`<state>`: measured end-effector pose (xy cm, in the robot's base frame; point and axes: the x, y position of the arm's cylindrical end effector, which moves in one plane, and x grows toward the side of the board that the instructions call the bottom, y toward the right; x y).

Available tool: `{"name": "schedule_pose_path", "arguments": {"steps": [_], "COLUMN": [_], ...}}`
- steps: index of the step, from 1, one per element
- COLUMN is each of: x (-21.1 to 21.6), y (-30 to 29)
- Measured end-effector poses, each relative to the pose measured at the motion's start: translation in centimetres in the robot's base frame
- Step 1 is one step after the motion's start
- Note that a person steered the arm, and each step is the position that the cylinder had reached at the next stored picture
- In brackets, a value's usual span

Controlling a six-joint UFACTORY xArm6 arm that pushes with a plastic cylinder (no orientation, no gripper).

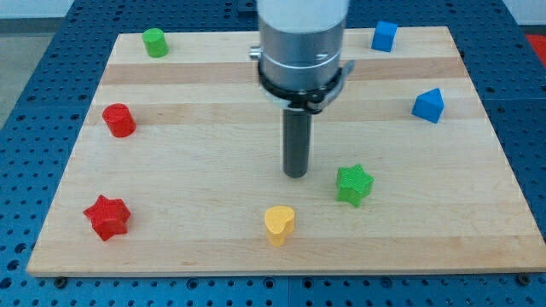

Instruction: Move the green star towards the bottom right corner of the board

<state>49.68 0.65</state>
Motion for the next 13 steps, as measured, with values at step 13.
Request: {"name": "schedule_pose_path", "arguments": {"steps": [13], "x": [0.4], "y": [14.9]}}
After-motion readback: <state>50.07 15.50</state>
